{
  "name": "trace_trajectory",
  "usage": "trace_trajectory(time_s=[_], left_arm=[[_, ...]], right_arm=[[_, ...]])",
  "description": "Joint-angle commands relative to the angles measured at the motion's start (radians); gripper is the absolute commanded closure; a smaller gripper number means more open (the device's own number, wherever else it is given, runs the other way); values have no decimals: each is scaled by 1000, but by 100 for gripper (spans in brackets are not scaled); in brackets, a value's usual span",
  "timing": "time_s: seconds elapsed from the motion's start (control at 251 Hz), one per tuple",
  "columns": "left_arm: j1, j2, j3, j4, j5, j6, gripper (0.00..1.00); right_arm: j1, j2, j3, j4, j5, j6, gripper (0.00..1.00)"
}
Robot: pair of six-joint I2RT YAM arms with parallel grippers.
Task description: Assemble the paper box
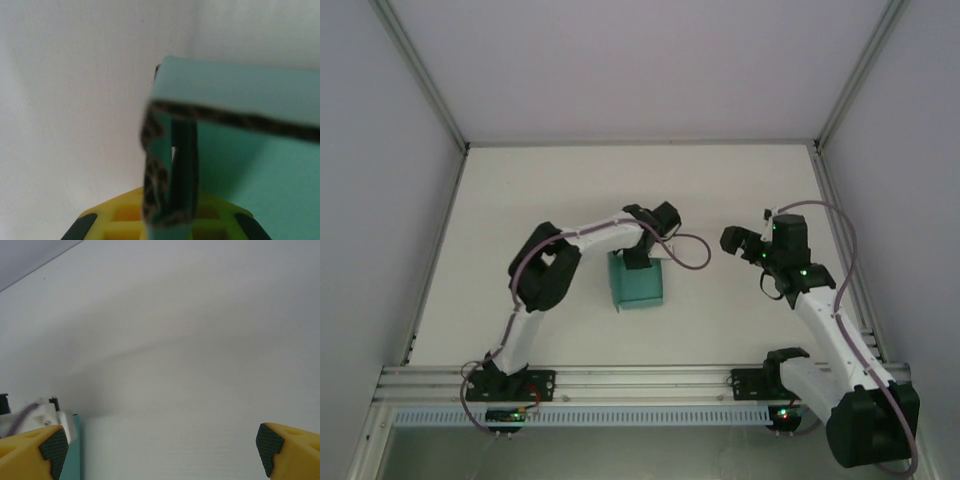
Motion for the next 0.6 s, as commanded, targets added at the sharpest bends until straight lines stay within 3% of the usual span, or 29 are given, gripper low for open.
trace_trajectory(time_s=[0.0, 0.208, 0.299, 0.355, 0.595], left_arm=[[-21, 80, 23, -3, -110, -4, 100], [-49, 158, 24, 33, -139, -11, 100], [-38, 119, 10, 36, -115, -16, 68], [-30, 78, -6, 47, -85, -12, 56], [-21, -110, -81, 148, -25, 67, 26]], right_arm=[[-29, -10, -31, -4, -32, 23, 1], [-74, -2, -78, 39, -81, 39, 1], [-90, 8, -81, 35, -100, 36, 1], [-95, 12, -81, 36, -116, 30, 1], [-98, 7, -62, 32, -163, -51, 1]])
